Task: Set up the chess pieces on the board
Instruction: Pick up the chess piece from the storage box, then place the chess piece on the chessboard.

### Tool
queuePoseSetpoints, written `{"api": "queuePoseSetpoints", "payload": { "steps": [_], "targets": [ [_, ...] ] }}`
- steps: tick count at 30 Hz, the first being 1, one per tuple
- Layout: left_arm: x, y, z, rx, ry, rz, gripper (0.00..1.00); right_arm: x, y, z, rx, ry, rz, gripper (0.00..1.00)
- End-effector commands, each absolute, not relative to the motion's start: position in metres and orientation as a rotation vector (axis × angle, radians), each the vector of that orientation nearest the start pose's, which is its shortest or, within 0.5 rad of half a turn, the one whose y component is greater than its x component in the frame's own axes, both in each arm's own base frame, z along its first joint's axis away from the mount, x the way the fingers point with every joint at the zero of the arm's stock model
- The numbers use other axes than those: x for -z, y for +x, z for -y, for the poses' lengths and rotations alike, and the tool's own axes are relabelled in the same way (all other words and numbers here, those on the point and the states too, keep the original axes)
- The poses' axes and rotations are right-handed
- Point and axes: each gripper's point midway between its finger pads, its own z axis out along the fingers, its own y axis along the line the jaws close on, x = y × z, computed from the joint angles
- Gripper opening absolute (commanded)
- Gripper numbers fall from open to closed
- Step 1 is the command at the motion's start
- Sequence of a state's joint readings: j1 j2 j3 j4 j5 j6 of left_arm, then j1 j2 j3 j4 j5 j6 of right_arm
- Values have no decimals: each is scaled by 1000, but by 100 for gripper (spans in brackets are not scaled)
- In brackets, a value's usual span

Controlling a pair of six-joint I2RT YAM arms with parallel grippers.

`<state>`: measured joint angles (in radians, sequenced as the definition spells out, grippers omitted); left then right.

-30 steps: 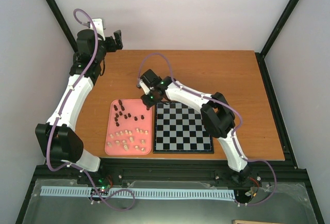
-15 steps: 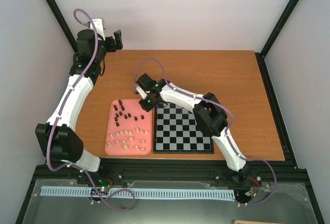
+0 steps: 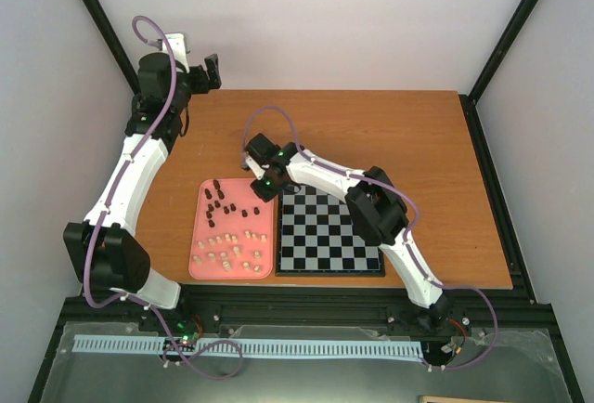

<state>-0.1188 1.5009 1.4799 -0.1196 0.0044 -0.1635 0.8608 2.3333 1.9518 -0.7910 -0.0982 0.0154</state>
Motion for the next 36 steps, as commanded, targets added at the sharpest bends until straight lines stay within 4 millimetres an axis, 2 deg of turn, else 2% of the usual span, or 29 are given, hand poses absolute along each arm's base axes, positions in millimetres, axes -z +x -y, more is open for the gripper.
{"api": "queuePoseSetpoints", "payload": {
  "steps": [1,7,10,14,18,20,24,29,36],
  "targets": [
    [-419,488,60,223,-31,-1657,100,-46,345,-431,-345,-1189,-2525,21],
    [-419,488,61,221,-32,-1656,100,-51,346,-430,-337,-1187,-2512,7],
    [-419,488,60,221,-32,-1655,100,-57,348,-428,-322,-1179,-2495,6],
    [-420,487,60,220,-32,-1653,100,-98,353,-423,-314,-1124,-2405,4],
    [-420,487,60,221,-32,-1653,100,-145,355,-408,-299,-1037,-2303,4],
    [-420,486,60,221,-31,-1654,100,-157,353,-392,-263,-993,-2298,4],
    [-421,485,61,225,-29,-1650,100,-160,337,-349,-171,-888,-2343,4],
    [-423,483,62,234,-27,-1646,100,-136,294,-283,-104,-730,-2481,4],
    [-425,482,61,234,-27,-1639,100,-136,241,-220,-139,-455,-2595,4]
  ]
}}
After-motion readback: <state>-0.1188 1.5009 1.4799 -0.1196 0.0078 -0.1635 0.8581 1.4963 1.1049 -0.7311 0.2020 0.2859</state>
